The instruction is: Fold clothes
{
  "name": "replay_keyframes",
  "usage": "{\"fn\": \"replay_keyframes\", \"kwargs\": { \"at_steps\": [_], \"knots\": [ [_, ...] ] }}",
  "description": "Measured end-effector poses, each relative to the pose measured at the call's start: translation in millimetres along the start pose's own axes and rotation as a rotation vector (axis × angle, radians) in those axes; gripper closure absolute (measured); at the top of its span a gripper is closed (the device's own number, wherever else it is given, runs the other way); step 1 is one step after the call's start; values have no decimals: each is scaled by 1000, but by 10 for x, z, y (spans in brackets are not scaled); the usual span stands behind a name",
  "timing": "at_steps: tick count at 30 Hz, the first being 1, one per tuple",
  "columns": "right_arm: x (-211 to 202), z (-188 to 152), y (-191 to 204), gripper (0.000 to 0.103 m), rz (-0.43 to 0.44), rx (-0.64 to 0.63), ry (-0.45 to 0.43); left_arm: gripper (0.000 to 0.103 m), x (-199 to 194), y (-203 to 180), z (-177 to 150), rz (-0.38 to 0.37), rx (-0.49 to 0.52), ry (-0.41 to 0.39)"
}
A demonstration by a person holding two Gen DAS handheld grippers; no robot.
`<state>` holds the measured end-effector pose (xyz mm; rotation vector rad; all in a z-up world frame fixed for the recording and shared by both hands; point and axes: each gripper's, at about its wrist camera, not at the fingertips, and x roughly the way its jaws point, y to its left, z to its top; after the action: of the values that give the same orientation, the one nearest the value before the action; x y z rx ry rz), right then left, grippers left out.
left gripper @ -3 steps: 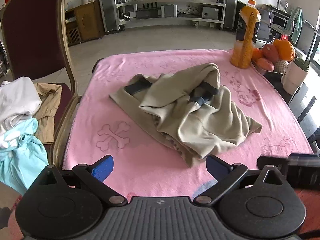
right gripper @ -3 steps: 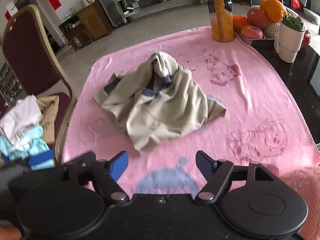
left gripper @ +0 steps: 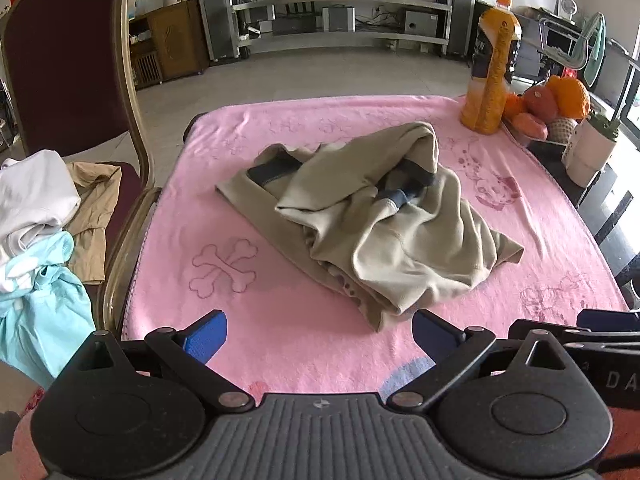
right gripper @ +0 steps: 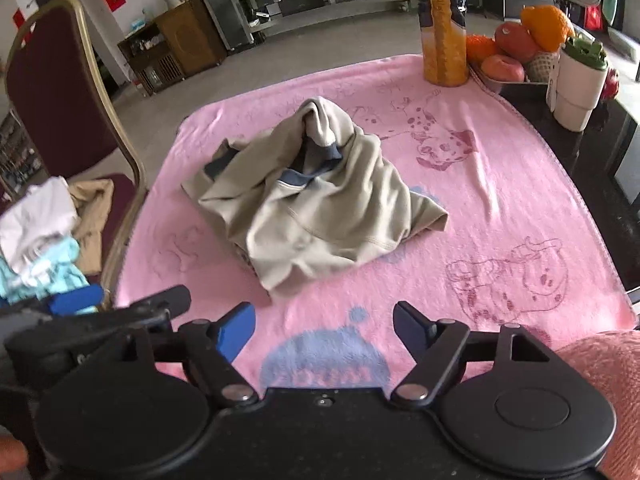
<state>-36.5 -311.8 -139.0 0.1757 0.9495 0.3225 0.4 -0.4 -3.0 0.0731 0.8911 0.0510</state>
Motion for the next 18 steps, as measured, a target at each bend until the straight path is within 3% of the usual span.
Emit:
{"fn": "replay_keyframes", "kwargs": {
  "at_steps": [6,9,18],
  "knots": [
    [-67,23,-153,26,-9,13,45,3,50,-12,-31,-11,-11,16],
    [22,39,2,26,-59,-14,80,3,74,-18,-46,-16,-17,24],
    [123,-12,0,26,-51,-16,80,3,112,-18,-67,-20,-24,37]
  ]
}}
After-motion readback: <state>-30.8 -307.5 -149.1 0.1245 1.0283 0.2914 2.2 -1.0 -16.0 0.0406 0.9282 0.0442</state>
